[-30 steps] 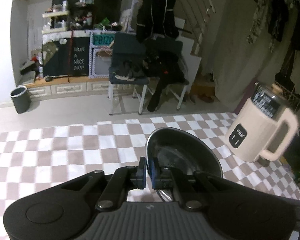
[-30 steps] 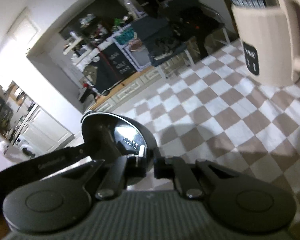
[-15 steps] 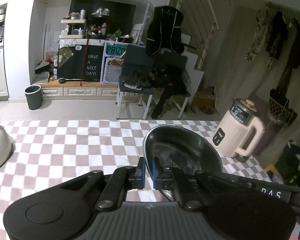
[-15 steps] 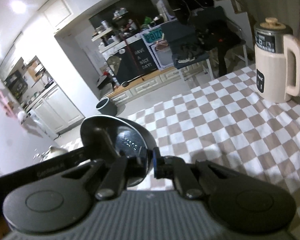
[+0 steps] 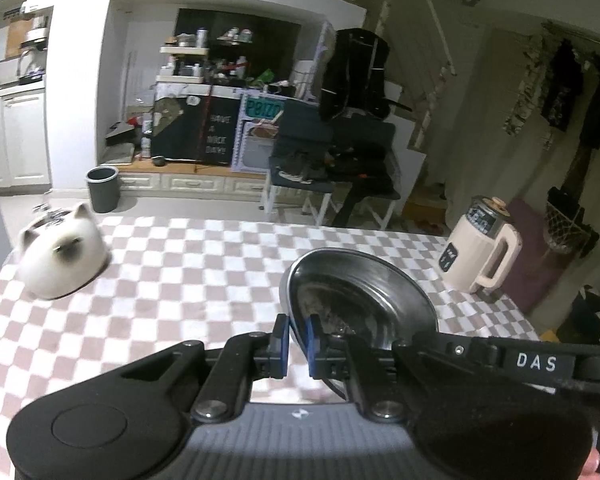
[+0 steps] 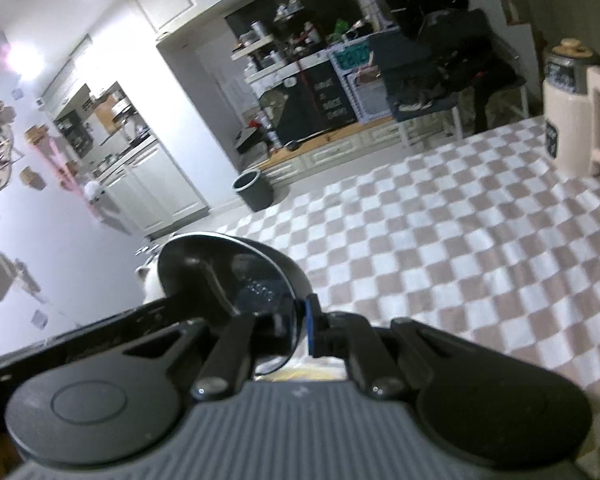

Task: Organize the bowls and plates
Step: 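Carry the steel round bowl with both tools toward the stacked trays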

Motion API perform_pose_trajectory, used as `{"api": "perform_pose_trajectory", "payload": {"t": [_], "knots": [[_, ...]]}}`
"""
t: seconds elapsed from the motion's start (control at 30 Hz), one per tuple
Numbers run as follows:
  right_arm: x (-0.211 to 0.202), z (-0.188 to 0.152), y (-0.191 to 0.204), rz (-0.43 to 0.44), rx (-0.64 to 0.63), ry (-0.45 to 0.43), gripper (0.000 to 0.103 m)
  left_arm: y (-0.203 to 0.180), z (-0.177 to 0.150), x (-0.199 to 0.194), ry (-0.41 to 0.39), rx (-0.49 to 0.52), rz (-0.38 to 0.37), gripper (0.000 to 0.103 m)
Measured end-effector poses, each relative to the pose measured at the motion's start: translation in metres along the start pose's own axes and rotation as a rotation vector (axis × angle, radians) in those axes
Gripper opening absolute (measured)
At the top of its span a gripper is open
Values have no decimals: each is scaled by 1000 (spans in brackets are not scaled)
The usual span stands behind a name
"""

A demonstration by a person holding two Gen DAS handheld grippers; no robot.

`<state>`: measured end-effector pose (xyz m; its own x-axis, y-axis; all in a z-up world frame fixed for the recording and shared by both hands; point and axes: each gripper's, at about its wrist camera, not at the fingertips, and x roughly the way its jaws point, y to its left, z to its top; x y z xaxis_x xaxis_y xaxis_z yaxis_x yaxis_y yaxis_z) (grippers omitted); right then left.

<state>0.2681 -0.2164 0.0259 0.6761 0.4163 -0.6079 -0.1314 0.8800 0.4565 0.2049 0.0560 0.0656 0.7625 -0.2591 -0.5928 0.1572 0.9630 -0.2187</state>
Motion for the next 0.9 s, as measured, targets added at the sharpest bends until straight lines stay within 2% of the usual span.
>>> {"api": "perform_pose_trajectory", "payload": {"t": [0.23,0.47,0.73,0.9], "knots": [[29,-27,38,65,-46,76,7,52,-20,-23,18,-63,87,10],[71,-38,72,112,-112,164,7,106,-36,-31,49,-146,164,9],[111,-62,105,137,-150,268,7,155,-58,-39,130,-203,261,9],[120,-83,119,149,-158,343,7,178,-68,-39,182,-246,280,9]]}}
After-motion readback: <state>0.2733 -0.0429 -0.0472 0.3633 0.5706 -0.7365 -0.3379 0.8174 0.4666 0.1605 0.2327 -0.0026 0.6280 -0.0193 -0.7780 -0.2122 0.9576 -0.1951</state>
